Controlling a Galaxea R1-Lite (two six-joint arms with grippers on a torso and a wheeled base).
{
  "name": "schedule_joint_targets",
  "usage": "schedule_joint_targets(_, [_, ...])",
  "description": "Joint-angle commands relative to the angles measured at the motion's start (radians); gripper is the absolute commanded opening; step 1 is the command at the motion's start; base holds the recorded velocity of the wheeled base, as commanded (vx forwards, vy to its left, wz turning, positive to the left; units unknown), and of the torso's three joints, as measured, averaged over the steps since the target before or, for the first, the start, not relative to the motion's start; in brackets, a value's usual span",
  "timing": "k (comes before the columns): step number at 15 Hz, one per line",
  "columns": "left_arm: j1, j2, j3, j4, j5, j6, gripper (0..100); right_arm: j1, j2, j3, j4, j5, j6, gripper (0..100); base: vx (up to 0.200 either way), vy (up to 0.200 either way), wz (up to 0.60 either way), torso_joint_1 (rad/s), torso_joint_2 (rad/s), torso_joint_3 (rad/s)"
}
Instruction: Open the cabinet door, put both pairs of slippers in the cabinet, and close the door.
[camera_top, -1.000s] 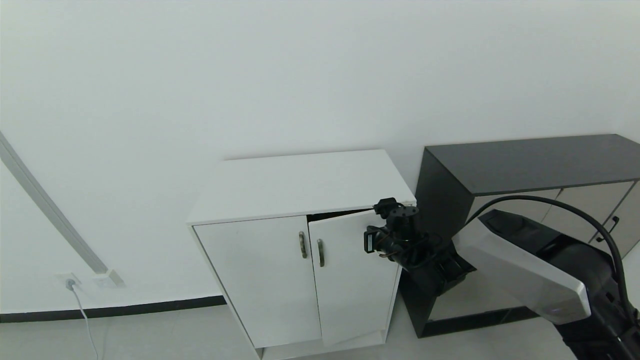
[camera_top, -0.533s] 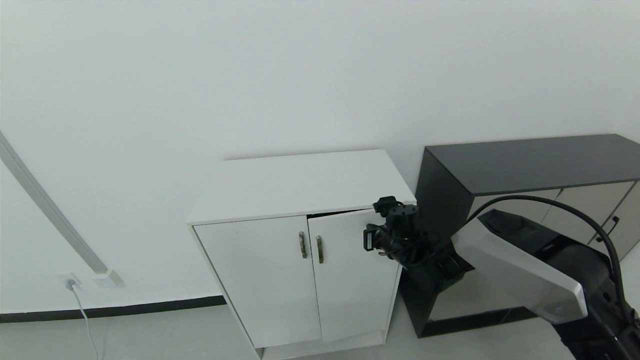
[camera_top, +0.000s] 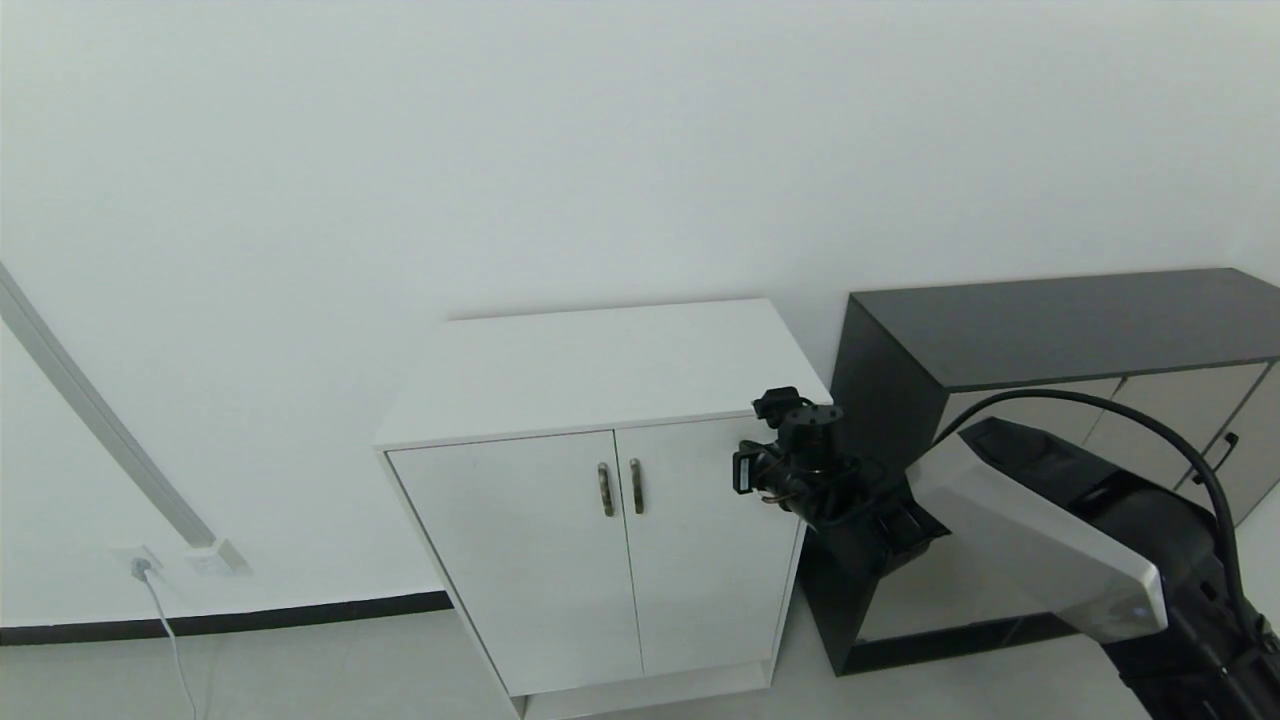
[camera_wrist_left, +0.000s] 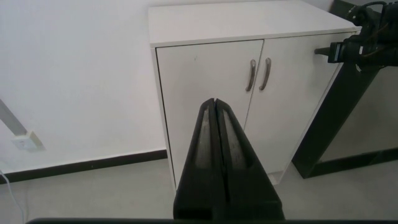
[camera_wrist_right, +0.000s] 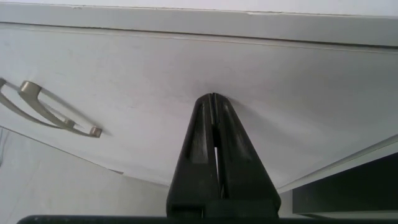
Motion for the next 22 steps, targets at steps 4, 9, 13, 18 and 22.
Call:
schedule_joint_targets(4, [0.0, 0.001, 0.0, -0.001, 0.0, 0.0, 0, -0.002, 0.004, -0.006, -0.001, 0.0, 0.0, 0, 0.0, 0.0, 0.0, 0.0, 0.0, 0.0])
schedule_joint_targets(9, [0.0, 0.001, 0.0, -0.001, 0.0, 0.0, 0, -0.001, -0.117, 0.17, -0.025, -0.061, 0.001, 0, 0.0, 0.0, 0.0, 0.0, 0.0, 0.0])
schedule_joint_targets(13, [0.0, 0.001, 0.0, 0.001, 0.001, 0.0, 0, -0.021, -0.295, 0.426, -0.122, -0.069, 0.001, 0, 0.0, 0.0, 0.0, 0.0, 0.0, 0.0])
schedule_joint_targets(18, [0.0, 0.001, 0.0, 0.001, 0.0, 0.0, 0, -0.125, -0.446, 0.704, -0.272, -0.07, 0.001, 0, 0.0, 0.0, 0.0, 0.0, 0.0, 0.0])
schedule_joint_targets(22, [0.0, 0.001, 0.0, 0.001, 0.0, 0.0, 0, -0.208, -0.581, 0.919, -0.355, -0.07, -0.019, 0, 0.0, 0.0, 0.0, 0.0, 0.0, 0.0])
